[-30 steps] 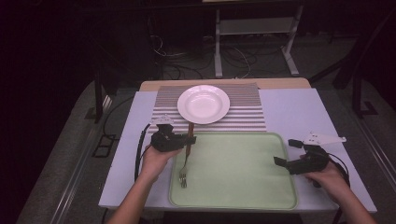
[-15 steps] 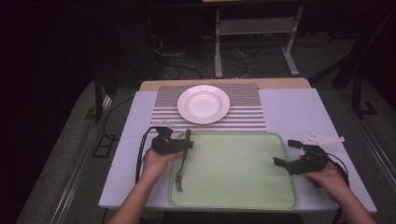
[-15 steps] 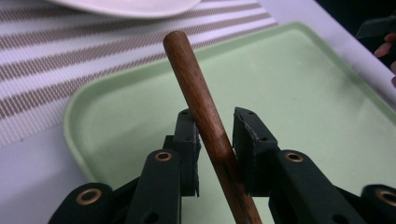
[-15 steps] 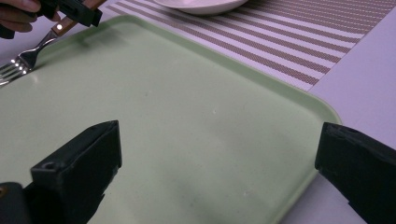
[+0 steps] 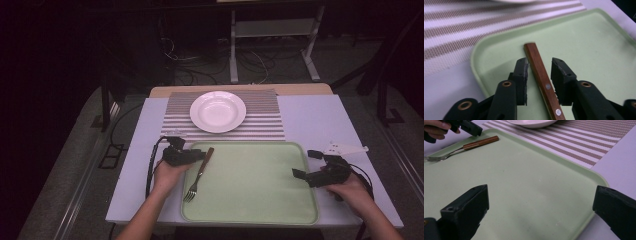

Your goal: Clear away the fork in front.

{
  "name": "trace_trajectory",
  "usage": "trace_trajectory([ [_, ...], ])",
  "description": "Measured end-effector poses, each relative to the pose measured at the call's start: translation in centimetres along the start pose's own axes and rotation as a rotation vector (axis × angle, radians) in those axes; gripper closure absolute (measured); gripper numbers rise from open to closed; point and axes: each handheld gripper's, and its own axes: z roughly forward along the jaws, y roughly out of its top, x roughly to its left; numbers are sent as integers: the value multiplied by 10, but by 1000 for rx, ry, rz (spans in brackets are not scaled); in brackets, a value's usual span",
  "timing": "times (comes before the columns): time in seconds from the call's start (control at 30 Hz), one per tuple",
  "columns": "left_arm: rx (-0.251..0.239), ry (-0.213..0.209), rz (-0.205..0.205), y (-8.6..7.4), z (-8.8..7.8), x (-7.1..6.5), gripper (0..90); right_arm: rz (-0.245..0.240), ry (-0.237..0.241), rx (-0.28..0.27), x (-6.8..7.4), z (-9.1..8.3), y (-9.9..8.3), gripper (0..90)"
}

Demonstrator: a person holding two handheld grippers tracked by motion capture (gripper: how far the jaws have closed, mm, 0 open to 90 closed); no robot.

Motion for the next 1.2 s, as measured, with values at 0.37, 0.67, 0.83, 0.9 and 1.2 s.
trace_trajectory([
  [0.37,60,-74,123,6,20,-30,895,0,-7,2,0,0,0,8],
  [0.67,140,-4,180,3,38,-29,895,-10,-10,12,0,-2,-3,8],
  [0.83,135,10,164,2,35,-21,895,-14,-8,18,0,0,-2,8],
  [0.9,131,18,159,2,34,-19,895,-15,-8,24,1,1,-2,8],
  [1.2,117,54,140,2,24,-7,894,-17,-12,16,1,0,-2,8],
])
